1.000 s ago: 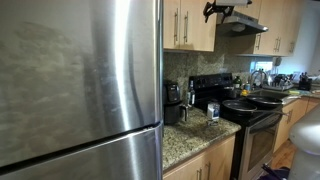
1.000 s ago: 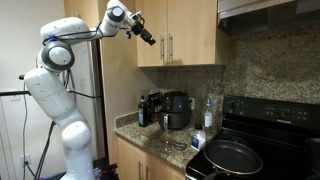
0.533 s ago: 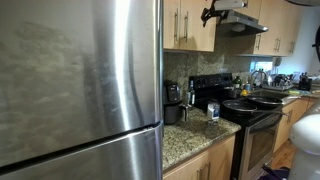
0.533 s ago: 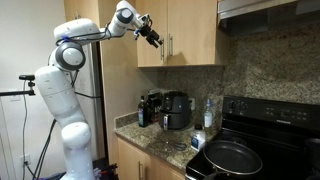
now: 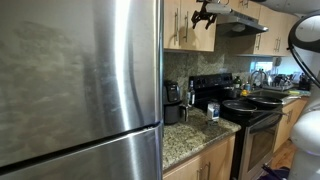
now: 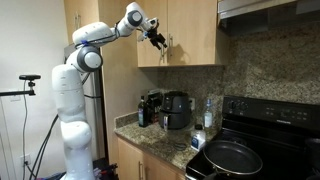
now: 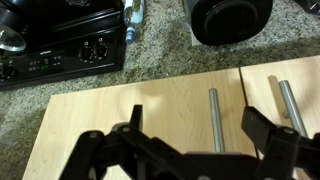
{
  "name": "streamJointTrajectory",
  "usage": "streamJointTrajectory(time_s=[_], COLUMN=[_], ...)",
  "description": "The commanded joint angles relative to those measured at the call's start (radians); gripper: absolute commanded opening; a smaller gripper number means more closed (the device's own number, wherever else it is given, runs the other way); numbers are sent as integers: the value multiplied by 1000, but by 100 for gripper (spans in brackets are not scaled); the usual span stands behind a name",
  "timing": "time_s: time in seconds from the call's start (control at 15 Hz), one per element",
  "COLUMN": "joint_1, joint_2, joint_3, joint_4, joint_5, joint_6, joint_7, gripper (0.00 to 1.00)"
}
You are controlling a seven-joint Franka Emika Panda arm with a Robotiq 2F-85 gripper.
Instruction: Open the air fryer and the right-sided cabinet door
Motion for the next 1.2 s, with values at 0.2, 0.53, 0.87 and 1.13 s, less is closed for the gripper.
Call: streamJointTrajectory(time_s=[0.2,0.53,0.87,1.13], joint_1=[12,38,59,51], joint_2=[116,228,255,245], joint_3=[15,21,1,-13], joint_4=[55,158,193,165], joint_5=[-73,-134,-243,-361], joint_6=[75,203,316,342], joint_7=[-102,-103,-68,-23], gripper=[100,100,95,61])
